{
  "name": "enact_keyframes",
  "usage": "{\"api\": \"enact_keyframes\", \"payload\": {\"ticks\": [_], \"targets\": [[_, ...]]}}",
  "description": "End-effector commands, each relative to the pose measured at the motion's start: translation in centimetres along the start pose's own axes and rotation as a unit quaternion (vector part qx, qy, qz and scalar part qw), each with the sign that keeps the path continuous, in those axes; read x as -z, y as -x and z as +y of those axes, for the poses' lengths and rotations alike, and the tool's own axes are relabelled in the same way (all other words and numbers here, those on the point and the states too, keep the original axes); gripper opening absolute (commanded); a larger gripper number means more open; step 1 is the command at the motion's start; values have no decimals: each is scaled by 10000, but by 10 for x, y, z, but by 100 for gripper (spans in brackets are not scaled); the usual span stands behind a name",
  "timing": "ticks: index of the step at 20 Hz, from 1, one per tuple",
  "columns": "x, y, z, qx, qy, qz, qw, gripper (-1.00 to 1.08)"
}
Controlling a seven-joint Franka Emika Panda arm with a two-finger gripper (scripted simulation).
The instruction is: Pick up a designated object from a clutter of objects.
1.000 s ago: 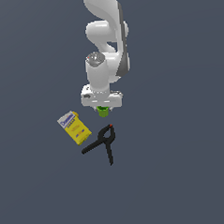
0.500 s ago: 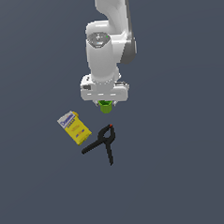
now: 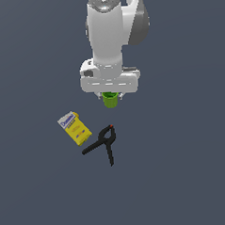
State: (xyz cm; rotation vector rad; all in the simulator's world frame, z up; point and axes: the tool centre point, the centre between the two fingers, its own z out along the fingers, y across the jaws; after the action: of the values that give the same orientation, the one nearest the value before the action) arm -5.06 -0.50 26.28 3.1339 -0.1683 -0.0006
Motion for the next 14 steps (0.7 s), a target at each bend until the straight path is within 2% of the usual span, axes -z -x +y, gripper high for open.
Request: {"api": "enact_keyframes", "payload": {"ticks": [1,14], "targets": [[23,-10,-7,0,-3,2,10000,-100],[118,-55,-37,4,-12,1,10000,-100]]}}
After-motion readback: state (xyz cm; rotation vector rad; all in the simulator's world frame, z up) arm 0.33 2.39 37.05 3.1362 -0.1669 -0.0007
